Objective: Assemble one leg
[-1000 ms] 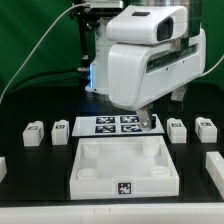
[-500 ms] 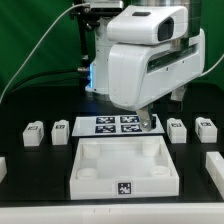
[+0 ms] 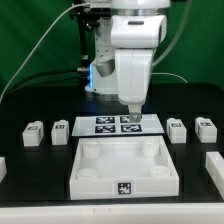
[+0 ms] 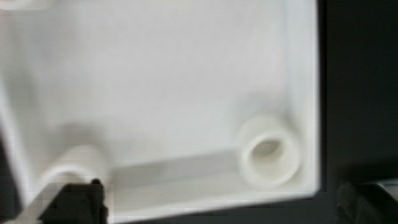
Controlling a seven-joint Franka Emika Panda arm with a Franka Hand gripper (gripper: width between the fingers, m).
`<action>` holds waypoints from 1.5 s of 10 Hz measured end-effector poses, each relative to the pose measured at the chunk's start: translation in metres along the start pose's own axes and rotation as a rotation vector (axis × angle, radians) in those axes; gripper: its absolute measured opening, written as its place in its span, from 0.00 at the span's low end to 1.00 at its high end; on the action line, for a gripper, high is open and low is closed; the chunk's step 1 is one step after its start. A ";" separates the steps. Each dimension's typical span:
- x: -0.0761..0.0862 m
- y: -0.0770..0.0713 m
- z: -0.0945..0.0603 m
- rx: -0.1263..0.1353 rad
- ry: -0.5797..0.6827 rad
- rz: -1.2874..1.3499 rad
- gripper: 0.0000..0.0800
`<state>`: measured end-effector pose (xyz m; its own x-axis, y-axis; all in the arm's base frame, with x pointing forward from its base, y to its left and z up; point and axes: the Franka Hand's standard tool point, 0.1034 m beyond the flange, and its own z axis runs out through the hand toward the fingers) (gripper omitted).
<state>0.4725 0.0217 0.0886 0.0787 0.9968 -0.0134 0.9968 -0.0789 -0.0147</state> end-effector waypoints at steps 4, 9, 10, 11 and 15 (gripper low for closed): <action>-0.026 -0.035 0.053 0.009 0.027 -0.072 0.81; -0.030 -0.033 0.075 -0.003 0.042 -0.081 0.68; -0.030 -0.034 0.075 -0.002 0.042 -0.080 0.52; -0.030 -0.034 0.075 -0.002 0.042 -0.080 0.52; -0.030 -0.034 0.075 -0.002 0.042 -0.079 0.07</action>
Offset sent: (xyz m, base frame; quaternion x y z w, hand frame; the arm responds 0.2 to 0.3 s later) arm -0.0141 -0.0103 -0.0453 -0.0225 0.0454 -0.0284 0.9983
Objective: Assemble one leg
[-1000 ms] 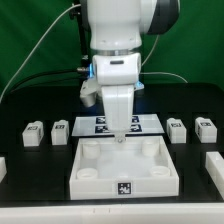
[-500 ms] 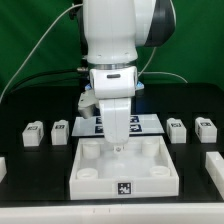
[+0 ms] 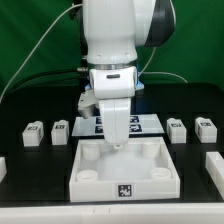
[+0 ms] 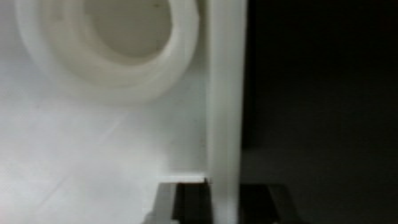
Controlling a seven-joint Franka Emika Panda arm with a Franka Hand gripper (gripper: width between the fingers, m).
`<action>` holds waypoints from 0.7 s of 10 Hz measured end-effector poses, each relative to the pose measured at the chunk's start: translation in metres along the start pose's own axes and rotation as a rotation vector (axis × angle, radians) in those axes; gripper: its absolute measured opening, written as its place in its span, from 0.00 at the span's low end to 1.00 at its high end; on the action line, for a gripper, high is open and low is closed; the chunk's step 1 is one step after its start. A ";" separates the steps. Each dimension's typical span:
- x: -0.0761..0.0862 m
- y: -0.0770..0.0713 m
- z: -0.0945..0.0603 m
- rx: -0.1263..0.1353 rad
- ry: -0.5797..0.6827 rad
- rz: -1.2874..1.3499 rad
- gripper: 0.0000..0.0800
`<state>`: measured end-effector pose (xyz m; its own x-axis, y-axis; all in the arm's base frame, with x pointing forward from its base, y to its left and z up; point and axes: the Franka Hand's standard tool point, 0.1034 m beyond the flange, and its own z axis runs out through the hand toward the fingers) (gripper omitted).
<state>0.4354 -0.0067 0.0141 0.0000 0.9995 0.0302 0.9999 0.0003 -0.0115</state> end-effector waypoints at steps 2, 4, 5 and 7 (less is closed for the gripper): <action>0.000 0.000 0.000 0.000 0.000 0.000 0.07; 0.000 0.000 0.000 0.000 0.000 0.000 0.07; 0.002 0.001 0.000 -0.003 0.001 -0.002 0.07; 0.024 0.012 0.001 -0.026 0.018 -0.007 0.07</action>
Offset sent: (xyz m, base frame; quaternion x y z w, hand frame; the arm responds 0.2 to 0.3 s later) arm 0.0000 0.0000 0.0000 0.0000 0.0000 0.0000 1.0000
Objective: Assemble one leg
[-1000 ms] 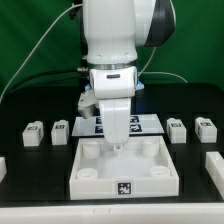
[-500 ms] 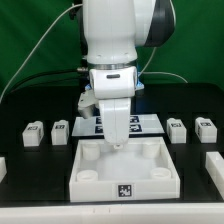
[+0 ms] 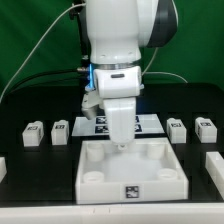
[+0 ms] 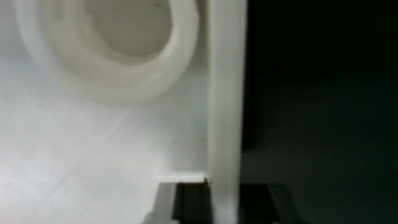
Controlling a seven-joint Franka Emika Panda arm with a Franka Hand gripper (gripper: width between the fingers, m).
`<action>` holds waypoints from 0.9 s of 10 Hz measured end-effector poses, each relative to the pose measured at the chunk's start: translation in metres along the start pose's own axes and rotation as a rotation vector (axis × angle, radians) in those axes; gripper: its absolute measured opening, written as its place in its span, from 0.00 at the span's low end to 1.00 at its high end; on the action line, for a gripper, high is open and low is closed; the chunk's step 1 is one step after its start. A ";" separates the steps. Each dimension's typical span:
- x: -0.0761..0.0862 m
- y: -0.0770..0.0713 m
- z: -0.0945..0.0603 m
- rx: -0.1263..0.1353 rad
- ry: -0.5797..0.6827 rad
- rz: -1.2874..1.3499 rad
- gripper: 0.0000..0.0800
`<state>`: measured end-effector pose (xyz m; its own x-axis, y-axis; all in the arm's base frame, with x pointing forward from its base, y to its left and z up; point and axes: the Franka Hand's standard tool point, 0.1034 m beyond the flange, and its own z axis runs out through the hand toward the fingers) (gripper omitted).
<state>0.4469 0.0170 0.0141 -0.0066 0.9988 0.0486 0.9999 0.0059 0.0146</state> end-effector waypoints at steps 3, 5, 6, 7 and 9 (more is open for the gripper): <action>0.031 0.031 0.002 -0.033 0.026 0.005 0.07; 0.041 0.043 0.002 -0.040 0.036 0.028 0.07; 0.041 0.044 0.002 -0.029 0.035 0.026 0.07; 0.041 0.044 0.002 -0.021 0.033 0.026 0.07; 0.041 0.043 0.002 -0.027 0.035 0.028 0.07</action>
Offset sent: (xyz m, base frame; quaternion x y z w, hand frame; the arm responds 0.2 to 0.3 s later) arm 0.0381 0.0304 -0.0059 -0.0021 0.0148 0.0043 0.9999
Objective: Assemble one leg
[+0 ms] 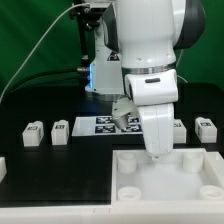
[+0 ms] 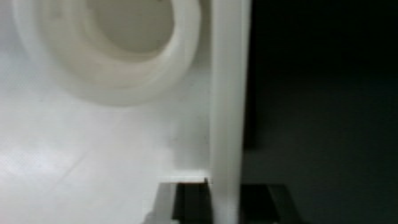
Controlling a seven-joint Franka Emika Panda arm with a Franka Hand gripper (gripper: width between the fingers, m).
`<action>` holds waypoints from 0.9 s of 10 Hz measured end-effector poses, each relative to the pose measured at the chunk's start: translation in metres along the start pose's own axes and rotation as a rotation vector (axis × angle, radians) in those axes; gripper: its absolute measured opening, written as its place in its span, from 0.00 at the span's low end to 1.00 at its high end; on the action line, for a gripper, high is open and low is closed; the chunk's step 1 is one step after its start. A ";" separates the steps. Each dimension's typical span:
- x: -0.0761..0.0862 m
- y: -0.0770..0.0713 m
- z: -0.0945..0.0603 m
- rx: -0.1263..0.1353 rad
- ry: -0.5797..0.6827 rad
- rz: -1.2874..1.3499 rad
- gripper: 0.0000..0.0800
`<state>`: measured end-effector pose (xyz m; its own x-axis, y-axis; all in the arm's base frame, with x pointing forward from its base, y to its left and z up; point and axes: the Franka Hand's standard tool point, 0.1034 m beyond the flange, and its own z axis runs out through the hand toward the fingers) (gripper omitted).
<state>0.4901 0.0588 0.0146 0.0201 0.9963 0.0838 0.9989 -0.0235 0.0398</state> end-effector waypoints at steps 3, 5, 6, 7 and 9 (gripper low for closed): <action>-0.001 0.000 0.000 0.000 0.000 0.002 0.28; -0.001 0.000 0.001 0.000 0.000 0.002 0.63; -0.001 0.000 0.001 0.000 0.000 0.003 0.63; -0.002 0.000 0.001 0.000 0.000 0.003 0.78; -0.002 0.000 0.001 0.000 0.000 0.004 0.80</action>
Offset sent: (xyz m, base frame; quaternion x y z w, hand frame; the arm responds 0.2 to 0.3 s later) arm 0.0000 0.0000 0.0000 0.0000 0.0000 0.0000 1.0000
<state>0.4899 0.0569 0.0138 0.0242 0.9962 0.0839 0.9989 -0.0275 0.0392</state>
